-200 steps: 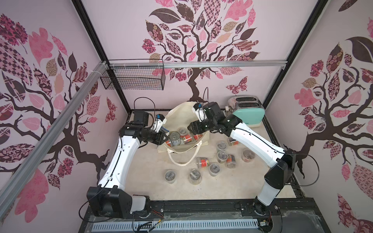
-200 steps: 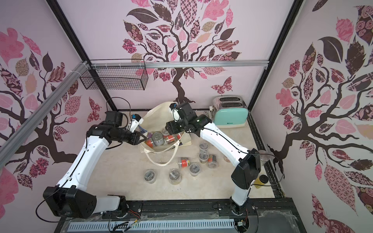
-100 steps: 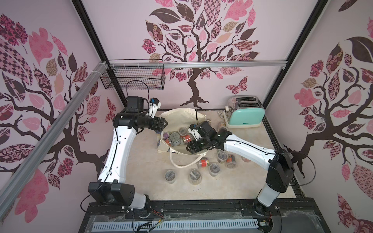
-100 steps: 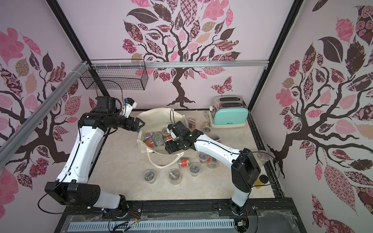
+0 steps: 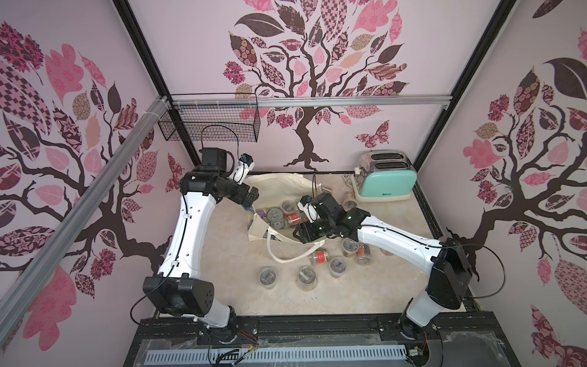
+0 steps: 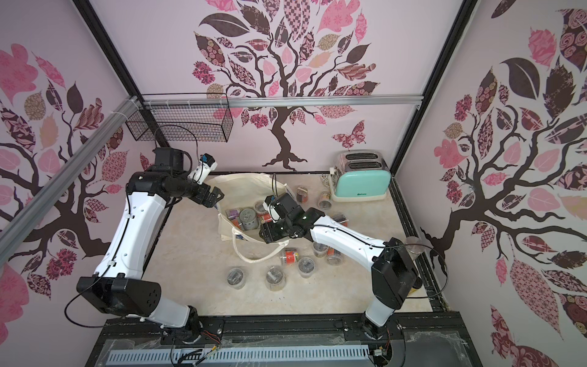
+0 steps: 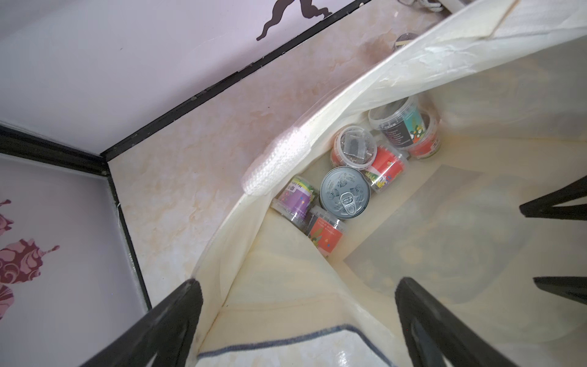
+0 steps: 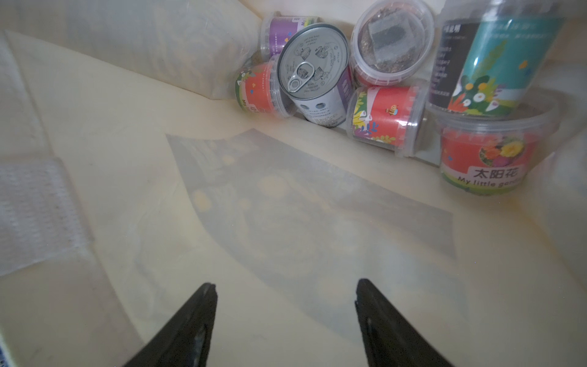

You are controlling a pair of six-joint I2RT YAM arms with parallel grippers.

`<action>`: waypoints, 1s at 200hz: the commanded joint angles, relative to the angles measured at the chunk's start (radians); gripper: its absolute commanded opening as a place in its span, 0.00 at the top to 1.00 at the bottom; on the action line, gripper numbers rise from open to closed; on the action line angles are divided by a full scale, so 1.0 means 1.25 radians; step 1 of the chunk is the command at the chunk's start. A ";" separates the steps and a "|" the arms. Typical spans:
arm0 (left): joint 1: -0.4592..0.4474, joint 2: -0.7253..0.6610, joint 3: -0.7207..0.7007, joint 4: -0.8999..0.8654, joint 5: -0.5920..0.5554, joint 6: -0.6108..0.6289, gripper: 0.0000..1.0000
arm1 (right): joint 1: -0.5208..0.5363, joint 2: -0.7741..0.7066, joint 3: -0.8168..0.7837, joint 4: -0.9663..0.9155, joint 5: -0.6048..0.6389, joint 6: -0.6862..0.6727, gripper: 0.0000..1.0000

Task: Take out the seed jars from the canvas bag
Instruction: Adjust the canvas bag at the center of the board.

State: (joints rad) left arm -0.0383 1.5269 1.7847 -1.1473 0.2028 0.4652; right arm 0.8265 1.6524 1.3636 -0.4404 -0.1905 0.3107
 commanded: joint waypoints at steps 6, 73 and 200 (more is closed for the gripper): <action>0.020 -0.020 0.044 -0.035 -0.001 0.049 0.02 | 0.010 -0.025 0.001 -0.013 -0.006 -0.012 0.27; 0.157 0.009 0.143 -0.146 0.369 0.043 0.02 | 0.014 -0.023 -0.004 0.011 -0.025 -0.014 0.27; 0.108 0.147 0.118 -0.101 0.225 0.136 0.45 | 0.074 0.044 0.101 0.107 0.028 -0.036 0.25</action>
State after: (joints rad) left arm 0.1337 1.7058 1.8935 -1.2778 0.5220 0.6014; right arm 0.9077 1.6669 1.4227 -0.3878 -0.2008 0.2676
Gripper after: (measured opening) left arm 0.662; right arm 0.746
